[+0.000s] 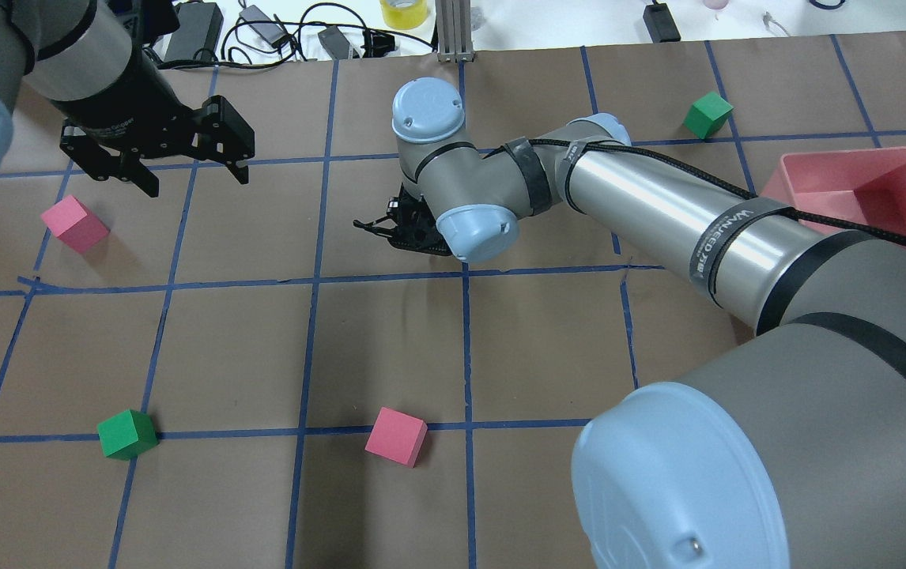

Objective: Align button upright
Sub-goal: 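Carry the button with the right gripper to the table center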

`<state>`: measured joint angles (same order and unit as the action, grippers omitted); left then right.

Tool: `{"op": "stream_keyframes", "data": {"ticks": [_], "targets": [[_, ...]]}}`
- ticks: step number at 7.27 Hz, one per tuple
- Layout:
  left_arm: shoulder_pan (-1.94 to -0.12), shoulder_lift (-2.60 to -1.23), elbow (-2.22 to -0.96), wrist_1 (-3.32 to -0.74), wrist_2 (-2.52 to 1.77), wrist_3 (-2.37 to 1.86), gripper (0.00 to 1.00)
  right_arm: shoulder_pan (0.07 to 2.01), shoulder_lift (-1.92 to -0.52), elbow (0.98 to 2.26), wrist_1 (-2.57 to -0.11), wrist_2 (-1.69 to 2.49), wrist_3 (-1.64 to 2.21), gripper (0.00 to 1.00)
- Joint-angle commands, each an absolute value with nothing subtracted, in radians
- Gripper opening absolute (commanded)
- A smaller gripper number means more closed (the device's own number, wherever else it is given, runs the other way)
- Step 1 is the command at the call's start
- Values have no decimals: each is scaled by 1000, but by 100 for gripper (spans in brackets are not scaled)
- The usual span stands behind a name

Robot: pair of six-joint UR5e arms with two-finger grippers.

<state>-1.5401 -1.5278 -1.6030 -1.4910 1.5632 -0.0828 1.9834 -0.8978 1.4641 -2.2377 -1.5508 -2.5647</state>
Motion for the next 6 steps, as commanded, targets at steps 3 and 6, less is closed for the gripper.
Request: {"op": "stream_keyframes", "data": {"ticks": [3,6], "targets": [[-1540,-1528,-1603,-1491,1563,-83,100,1983,-884,1447,-2261,-1595,-2666,0],[-1540,-1528,-1603,-1491,1563,-83,100,1983,-882,1471,-2275,-1568,-2695,27]]}}
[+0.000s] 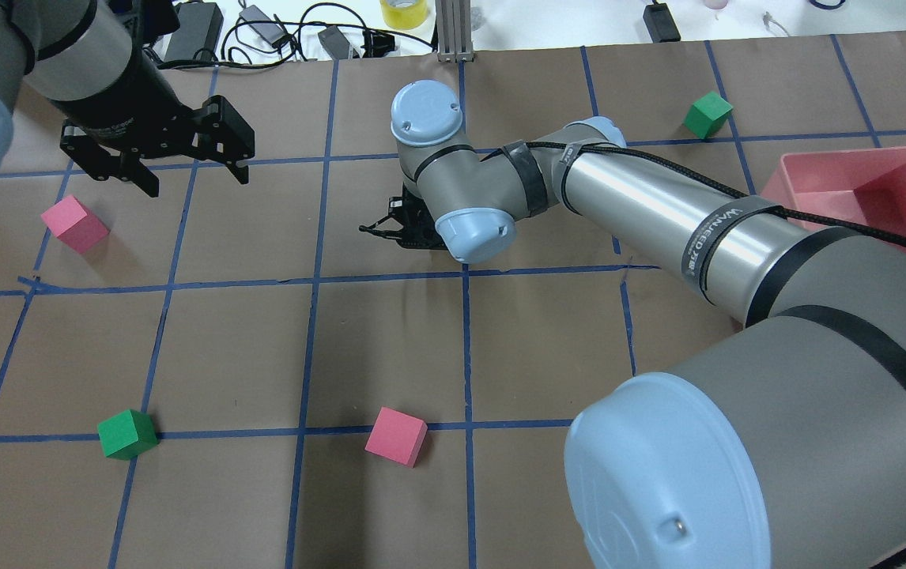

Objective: Align button upright
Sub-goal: 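Lower the button onto the table and open the right gripper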

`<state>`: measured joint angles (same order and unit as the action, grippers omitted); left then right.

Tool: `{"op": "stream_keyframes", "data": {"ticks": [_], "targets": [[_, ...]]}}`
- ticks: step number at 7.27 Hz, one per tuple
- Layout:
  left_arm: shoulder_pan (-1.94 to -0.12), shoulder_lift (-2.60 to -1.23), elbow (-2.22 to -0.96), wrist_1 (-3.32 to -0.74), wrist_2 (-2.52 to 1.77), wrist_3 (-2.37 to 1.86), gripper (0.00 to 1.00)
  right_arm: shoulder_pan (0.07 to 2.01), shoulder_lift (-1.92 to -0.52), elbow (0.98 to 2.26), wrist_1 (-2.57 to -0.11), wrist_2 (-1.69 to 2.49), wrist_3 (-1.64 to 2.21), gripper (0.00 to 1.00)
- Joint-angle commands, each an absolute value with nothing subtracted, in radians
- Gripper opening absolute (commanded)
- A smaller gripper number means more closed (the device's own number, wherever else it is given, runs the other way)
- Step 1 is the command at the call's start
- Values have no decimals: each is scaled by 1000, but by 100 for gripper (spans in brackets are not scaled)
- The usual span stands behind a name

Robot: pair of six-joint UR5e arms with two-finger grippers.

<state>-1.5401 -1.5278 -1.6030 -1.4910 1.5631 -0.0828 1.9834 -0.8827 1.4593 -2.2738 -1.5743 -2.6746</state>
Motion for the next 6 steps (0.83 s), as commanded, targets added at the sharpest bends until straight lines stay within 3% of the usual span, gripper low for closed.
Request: {"op": "stream_keyframes", "data": {"ticks": [1,2,3,6], "targets": [[-1540,-1528,-1603,-1491,1563,-83,100,1983,-882,1488,-2279,-1566,-2698,46],[-1539,-1528,-1603,-1491,1563,-83,100,1983,-882,1489,-2279,-1554,-2698,86],[-1539,-1528,-1603,-1491,1563,-83,100,1983,-884,1489,-2279,-1530,-2704,100],[-1540,-1528,-1603,-1491,1563,-83,100,1982,-945,1491,-2267,-1511,-2709,100]]}}
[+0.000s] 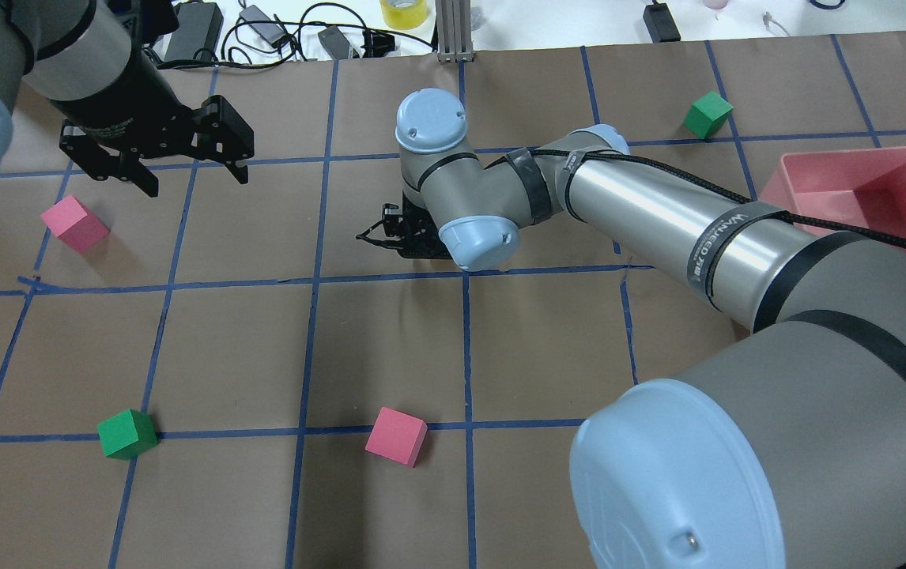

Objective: Align button upright
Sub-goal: 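Lower the button onto the table and open the right gripper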

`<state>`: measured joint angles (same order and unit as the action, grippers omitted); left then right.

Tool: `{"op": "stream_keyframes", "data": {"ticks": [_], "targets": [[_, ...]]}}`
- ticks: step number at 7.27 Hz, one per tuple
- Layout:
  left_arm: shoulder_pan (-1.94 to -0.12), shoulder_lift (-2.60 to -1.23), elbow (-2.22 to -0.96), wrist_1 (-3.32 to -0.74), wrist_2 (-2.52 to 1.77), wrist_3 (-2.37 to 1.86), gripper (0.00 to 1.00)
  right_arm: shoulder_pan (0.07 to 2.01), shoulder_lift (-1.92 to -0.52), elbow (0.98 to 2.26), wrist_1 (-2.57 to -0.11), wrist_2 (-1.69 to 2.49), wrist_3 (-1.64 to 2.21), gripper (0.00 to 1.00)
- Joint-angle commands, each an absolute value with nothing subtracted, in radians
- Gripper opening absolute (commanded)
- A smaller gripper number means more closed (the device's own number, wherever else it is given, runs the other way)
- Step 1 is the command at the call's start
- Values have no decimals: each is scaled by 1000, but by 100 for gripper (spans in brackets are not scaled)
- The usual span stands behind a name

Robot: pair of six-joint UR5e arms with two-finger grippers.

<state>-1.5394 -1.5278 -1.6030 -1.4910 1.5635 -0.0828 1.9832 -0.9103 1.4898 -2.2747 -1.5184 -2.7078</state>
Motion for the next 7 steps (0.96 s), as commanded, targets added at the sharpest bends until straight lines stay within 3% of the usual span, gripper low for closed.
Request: {"op": "stream_keyframes", "data": {"ticks": [1,5,7], "targets": [[-1539,-1529,-1603,-1493,1565,-83,100,1982,-981,1493,-2267,-1519,-2691,100],[-1537,-1558,-1617,-1491,1526,-51,100,1951,-1150,1565,-2267,-1595,-2227,100],[-1539,-1624,-1614,-1421,1513,-44,100,1825,-1189,1565,-2273,-1576,-1878,100]]}}
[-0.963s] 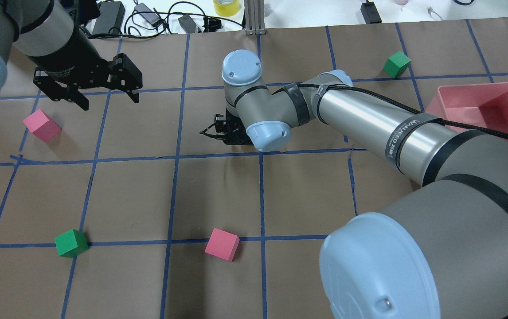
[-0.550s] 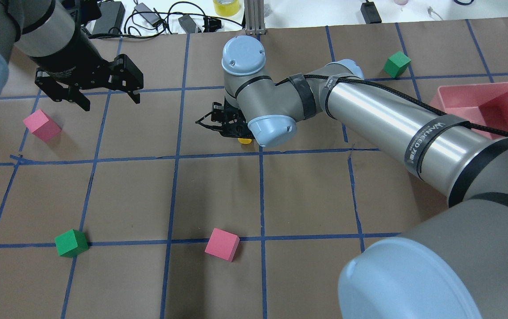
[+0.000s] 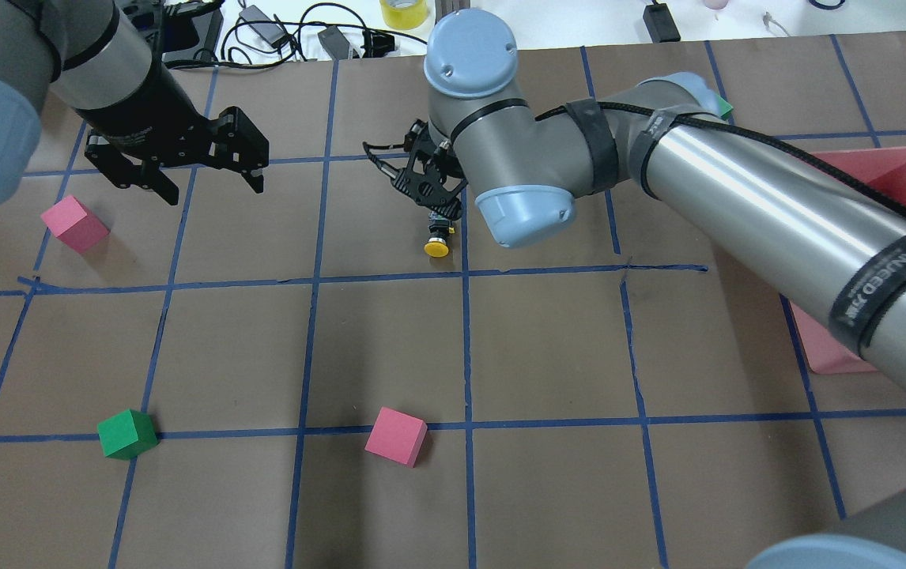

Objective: Align button upright
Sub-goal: 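Raise the right gripper back toward the bin while the left gripper moves toward the button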

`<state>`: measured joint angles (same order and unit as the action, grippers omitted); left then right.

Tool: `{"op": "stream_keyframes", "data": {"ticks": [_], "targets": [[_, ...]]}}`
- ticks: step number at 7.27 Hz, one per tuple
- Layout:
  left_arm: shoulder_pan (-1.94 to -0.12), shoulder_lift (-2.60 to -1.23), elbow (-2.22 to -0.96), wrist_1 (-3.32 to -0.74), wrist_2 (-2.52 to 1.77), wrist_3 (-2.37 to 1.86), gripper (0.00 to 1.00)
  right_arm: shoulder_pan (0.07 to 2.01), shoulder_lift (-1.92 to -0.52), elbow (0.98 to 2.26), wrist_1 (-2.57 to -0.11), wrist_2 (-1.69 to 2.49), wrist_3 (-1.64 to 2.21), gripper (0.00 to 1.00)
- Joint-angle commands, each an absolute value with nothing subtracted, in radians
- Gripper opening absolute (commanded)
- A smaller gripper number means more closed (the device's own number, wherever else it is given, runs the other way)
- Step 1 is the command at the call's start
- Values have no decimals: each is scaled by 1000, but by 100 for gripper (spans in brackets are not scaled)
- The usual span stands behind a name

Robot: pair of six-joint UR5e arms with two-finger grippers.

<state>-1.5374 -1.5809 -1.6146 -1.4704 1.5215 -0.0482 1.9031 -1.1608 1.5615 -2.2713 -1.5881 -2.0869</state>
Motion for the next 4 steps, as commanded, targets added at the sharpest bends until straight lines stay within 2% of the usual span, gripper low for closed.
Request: {"op": "stream_keyframes", "data": {"ticks": [1,4], "targets": [[-1546,-1673,-1612,-1372,1496,-51,100,1760,-1207,1565,-2273,-1563,-1692,100],[-1595,-1768,-1609,-1292,1489,-72,100,1626,-1259,1565,-2264,-1585,-1167,100]]}}
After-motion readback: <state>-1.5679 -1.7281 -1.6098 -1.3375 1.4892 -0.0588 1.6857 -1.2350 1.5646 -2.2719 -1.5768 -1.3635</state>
